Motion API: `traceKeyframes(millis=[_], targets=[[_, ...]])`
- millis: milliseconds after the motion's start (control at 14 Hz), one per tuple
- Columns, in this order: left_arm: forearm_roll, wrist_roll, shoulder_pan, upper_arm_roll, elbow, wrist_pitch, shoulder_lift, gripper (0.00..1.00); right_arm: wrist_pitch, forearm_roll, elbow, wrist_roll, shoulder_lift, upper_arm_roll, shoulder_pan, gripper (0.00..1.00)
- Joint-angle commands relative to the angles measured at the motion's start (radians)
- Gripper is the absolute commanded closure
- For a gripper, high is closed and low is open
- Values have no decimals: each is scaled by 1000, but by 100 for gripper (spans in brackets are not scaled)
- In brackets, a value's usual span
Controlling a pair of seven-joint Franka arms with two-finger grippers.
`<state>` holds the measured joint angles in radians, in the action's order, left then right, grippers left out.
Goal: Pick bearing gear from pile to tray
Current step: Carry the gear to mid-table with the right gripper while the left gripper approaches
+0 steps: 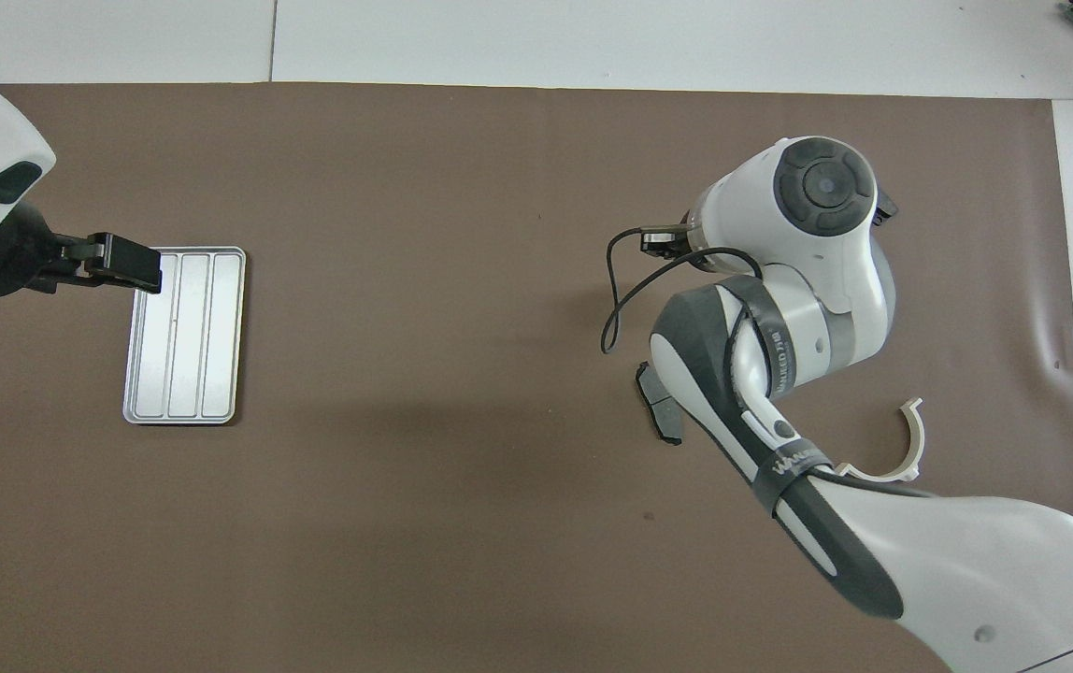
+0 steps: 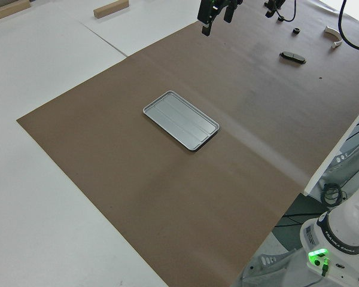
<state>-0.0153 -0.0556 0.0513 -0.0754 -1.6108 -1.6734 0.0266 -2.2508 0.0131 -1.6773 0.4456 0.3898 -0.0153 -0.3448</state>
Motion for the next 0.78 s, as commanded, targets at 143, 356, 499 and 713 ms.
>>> traceKeyframes(millis=[143, 356, 499, 713], targets=[[-50, -15, -4, 9, -98, -86, -53, 0, -96, -36, 8, 249, 47, -6, -159, 100], [-58, -17, -4, 9, -110, -95, -56, 0, -168, -18, 10, 434, 125, -5, -290, 100], [-60, -18, -4, 9, -110, -97, -54, 0, -185, -10, 10, 481, 144, -5, -325, 100], [-60, -61, 5, 9, -115, -112, -54, 0, -185, -5, -5, 498, 150, -5, -348, 92]])
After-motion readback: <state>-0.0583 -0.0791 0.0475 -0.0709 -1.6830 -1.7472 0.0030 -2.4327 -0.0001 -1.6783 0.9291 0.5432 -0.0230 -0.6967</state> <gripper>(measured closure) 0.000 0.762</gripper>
